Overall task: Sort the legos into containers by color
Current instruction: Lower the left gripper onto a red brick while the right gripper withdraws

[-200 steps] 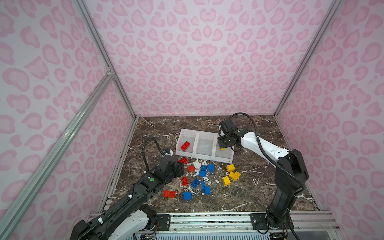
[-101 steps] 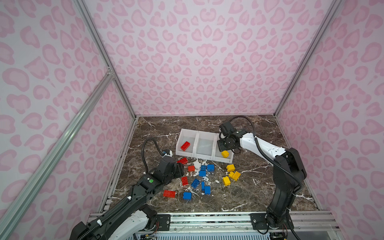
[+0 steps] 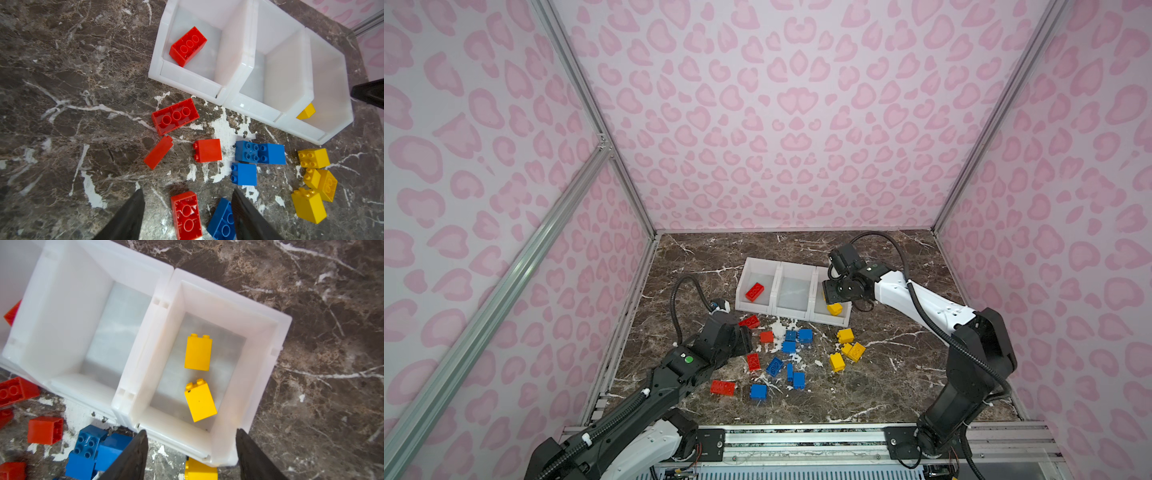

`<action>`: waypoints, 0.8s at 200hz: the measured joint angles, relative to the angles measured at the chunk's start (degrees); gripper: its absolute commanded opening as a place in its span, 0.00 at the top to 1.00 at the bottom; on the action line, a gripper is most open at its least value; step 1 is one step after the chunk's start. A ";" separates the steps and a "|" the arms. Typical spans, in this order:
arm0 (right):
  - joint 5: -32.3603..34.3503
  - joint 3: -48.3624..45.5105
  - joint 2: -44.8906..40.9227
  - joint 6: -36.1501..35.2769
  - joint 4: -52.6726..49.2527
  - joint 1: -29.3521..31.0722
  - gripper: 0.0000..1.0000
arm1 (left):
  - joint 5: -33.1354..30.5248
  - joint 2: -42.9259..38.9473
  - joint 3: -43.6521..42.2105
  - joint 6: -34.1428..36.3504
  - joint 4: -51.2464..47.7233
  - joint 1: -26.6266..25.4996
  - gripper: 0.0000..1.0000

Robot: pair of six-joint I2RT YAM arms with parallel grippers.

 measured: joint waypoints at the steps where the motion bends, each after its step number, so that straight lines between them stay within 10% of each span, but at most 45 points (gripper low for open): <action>1: 0.00 -0.28 -0.28 0.13 0.02 0.13 0.32 | -0.04 0.22 0.09 0.09 0.00 0.00 0.31; 160: 5.79 -19.78 -22.49 15.67 2.71 6.54 0.31 | -1.25 29.16 13.25 19.43 -0.83 4.81 0.43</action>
